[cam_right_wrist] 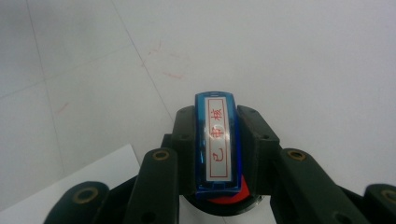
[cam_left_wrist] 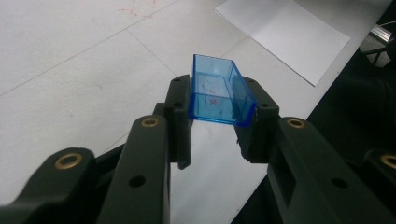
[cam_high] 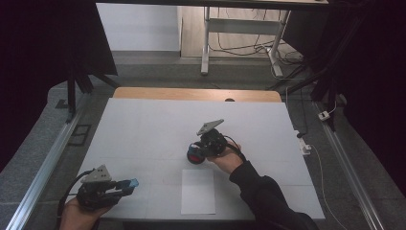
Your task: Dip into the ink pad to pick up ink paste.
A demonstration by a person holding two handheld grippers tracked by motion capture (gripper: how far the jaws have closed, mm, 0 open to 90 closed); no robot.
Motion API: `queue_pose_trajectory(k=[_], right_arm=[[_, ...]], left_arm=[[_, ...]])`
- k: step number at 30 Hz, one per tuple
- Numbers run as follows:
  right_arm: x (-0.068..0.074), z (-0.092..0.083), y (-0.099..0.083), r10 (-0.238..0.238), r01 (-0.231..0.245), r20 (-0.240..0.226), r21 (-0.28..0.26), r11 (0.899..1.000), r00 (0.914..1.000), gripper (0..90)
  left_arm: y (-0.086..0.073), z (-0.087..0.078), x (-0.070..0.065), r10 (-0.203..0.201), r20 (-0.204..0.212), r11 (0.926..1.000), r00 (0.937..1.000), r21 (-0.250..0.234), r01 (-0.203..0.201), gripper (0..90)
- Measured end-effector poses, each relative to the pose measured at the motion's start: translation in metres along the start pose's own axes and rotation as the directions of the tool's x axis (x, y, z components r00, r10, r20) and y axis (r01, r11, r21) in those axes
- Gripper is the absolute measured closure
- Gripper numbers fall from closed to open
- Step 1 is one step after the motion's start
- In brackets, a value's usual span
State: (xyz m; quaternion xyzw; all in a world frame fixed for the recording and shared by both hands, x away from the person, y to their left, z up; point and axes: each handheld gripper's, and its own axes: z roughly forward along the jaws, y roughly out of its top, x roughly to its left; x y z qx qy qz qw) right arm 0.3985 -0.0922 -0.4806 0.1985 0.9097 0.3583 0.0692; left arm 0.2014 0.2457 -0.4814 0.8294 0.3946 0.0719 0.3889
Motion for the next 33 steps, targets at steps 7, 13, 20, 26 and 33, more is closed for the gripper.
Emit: queue_pose_trajectory(k=[7, 13, 20, 26, 33], right_arm=[[0.006, -0.01, 0.004, -0.015, 0.014, -0.011, -0.027, 1.0, 0.9998, 70.1], [0.011, -0.02, 0.005, -0.027, 0.025, -0.033, -0.05, 0.998, 0.9991, 70.1], [0.017, -0.031, 0.005, -0.027, 0.023, -0.048, -0.069, 0.997, 0.9985, 70.1], [0.021, -0.04, 0.002, -0.028, 0.024, -0.059, -0.077, 0.997, 0.9978, 70.1], [0.026, -0.049, -0.001, -0.016, 0.01, -0.077, -0.084, 0.996, 0.9969, 70.1]], left_arm=[[0.0, 0.0, 0.001, -0.019, 0.011, 0.9998, 0.9998, 0.0, 0.019, 68.1], [0.0, 0.0, 0.002, -0.03, 0.014, 0.9995, 0.9995, 0.005, 0.03, 68.2], [0.0, 0.0, 0.003, -0.042, 0.022, 0.9991, 0.9989, 0.003, 0.042, 68.2], [0.0, -0.001, 0.002, -0.026, 0.011, 0.9997, 0.9996, 0.001, 0.026, 68.0], [0.0, -0.001, 0.001, -0.018, 0.004, 0.9998, 0.9998, 0.0, 0.018, 68.0]])
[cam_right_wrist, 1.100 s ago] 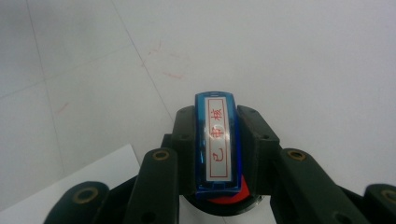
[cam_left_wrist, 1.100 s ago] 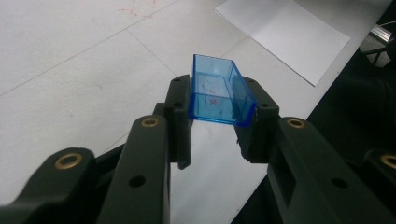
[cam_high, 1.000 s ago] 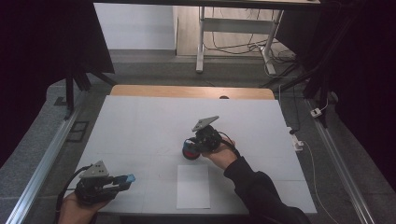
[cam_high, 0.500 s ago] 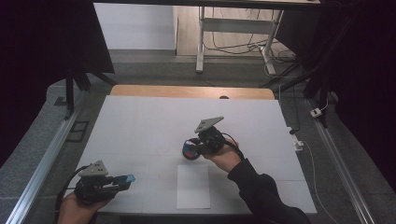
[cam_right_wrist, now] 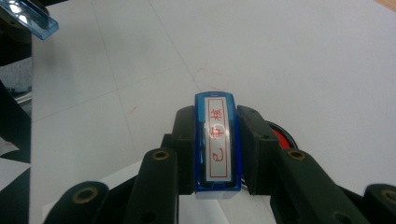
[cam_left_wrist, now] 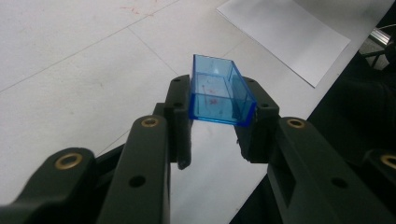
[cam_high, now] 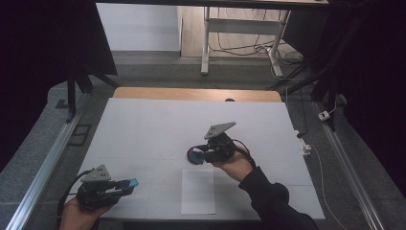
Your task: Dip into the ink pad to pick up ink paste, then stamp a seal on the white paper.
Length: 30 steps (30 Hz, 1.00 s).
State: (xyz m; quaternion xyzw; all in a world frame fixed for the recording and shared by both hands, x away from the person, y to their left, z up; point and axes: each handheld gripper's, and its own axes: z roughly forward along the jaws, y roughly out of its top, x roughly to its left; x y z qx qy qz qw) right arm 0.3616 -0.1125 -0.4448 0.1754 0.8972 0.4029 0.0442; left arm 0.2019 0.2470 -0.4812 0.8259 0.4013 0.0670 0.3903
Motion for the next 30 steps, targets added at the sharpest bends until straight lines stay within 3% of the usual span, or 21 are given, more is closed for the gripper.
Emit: queue_pose_trajectory(k=[15, 30], right_arm=[[0.02, -0.015, -0.011, -0.033, 0.033, -0.017, 0.002, 0.999, 0.9993, 70.0], [0.034, -0.019, -0.02, -0.059, 0.059, -0.028, 0.017, 0.998, 0.9979, 70.0]], left_arm=[[0.0, 0.0, -0.001, 0.012, 0.002, 0.9999, 0.9999, 0.0, -0.012, 68.0], [0.0, 0.0, -0.001, 0.012, 0.004, 0.9999, 0.9999, -0.002, -0.012, 68.1]])
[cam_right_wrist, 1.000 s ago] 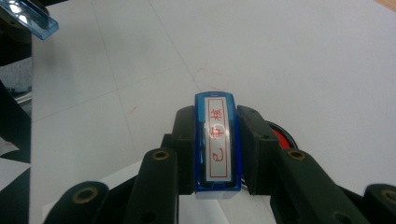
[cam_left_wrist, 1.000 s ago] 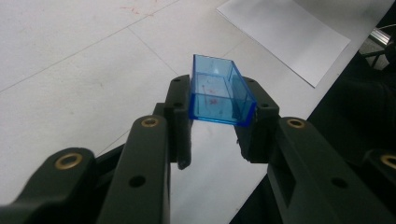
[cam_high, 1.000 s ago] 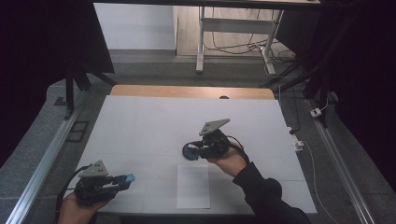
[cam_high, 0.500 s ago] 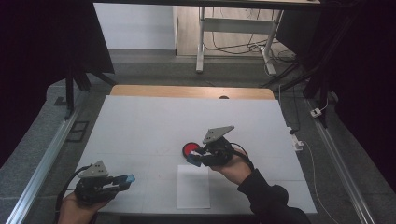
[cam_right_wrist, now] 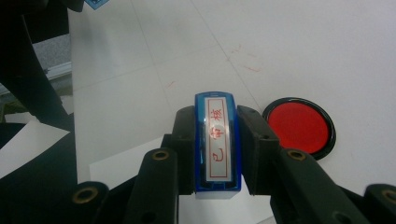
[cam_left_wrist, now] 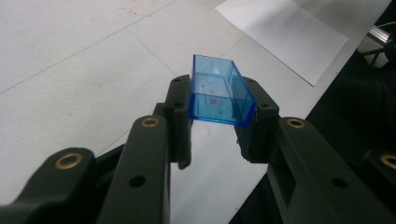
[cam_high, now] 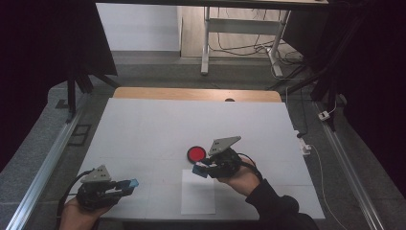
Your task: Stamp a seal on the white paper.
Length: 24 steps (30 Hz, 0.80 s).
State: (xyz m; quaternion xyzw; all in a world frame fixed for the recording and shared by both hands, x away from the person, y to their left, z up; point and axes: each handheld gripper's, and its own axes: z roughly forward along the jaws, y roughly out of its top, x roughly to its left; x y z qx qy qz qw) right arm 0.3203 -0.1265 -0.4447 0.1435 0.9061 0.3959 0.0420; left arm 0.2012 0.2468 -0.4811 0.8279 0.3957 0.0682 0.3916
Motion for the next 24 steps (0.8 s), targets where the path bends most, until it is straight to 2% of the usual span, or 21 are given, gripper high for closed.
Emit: queue_pose_trajectory(k=[11, 24], right_arm=[[0.007, 0.002, -0.007, 0.011, -0.011, -0.004, 0.022, 1.0, 0.9999, 70.1], [0.013, 0.023, -0.016, -0.027, 0.028, -0.02, 0.092, 0.995, 0.9994, 70.1]], left_arm=[[0.0, 0.0, 0.0, 0.002, 0.001, 1.0, 1.0, 0.0, -0.002, 68.0], [0.0, 0.0, 0.0, 0.0, 0.004, 1.0, 1.0, -0.002, 0.0, 68.1]])
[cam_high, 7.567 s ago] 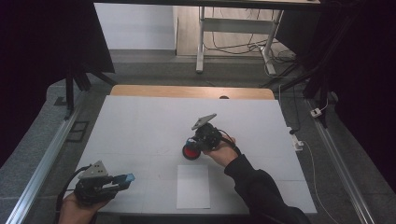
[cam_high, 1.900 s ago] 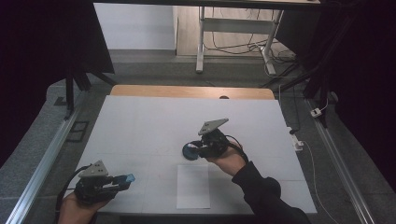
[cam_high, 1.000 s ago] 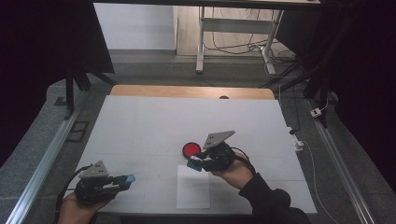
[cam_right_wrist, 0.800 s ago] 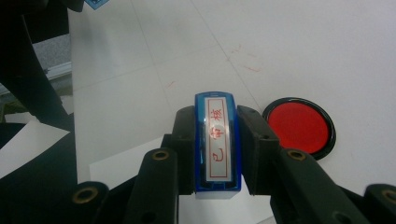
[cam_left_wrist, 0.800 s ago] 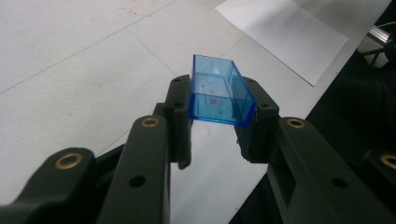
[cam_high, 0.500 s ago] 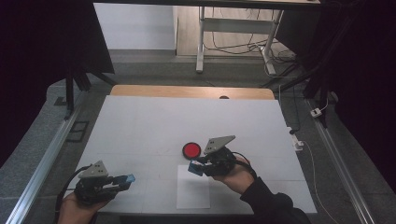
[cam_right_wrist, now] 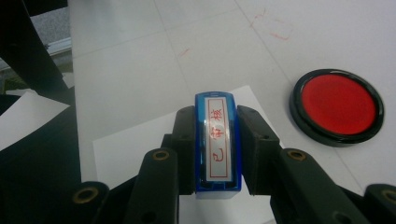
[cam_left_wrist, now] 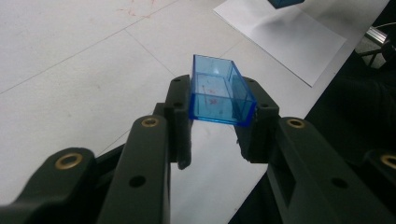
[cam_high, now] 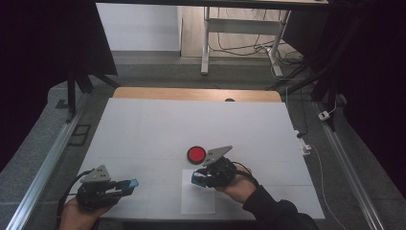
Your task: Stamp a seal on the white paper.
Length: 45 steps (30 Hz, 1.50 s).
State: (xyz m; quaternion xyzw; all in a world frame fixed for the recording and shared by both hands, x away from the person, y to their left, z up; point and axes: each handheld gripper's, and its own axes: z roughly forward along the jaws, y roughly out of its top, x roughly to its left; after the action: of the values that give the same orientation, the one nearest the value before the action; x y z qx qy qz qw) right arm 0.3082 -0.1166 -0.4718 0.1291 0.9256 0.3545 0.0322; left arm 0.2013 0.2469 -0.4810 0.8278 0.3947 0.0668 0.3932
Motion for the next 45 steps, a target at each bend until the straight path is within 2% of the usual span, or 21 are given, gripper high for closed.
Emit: queue_pose_trajectory(k=[5, 7, 14, 28, 39, 45], right_arm=[[0.002, 0.007, -0.001, -0.004, 0.005, -0.007, 0.023, 1.0, 1.0, 70.1], [0.001, 0.009, -0.002, -0.022, 0.022, -0.003, 0.029, 0.999, 0.9997, 70.1], [0.001, 0.015, -0.004, -0.025, 0.025, 0.001, 0.037, 0.999, 0.9997, 70.1], [0.0, 0.02, -0.01, -0.048, 0.048, 0.002, 0.029, 0.998, 0.9989, 70.3], [0.0, 0.02, -0.014, -0.023, 0.023, -0.003, 0.013, 1.0, 0.9997, 70.6], [0.007, 0.021, -0.013, -0.07, 0.07, 0.03, 0.021, 0.997, 0.9971, 70.6]], left_arm=[[0.0, 0.0, 0.0, 0.0, 0.001, 1.0, 1.0, 0.001, 0.0, 68.1], [0.0, 0.0, 0.0, 0.001, 0.001, 1.0, 1.0, 0.0, -0.001, 68.1], [0.0, 0.0, 0.0, 0.003, 0.001, 1.0, 1.0, 0.001, -0.003, 68.1], [0.0, 0.0, 0.0, 0.004, 0.002, 1.0, 1.0, 0.004, -0.004, 68.1], [0.0, 0.0, 0.0, 0.003, 0.001, 1.0, 1.0, 0.004, -0.003, 68.1], [0.0, 0.0, 0.0, 0.002, 0.001, 1.0, 1.0, 0.004, -0.002, 68.1]])
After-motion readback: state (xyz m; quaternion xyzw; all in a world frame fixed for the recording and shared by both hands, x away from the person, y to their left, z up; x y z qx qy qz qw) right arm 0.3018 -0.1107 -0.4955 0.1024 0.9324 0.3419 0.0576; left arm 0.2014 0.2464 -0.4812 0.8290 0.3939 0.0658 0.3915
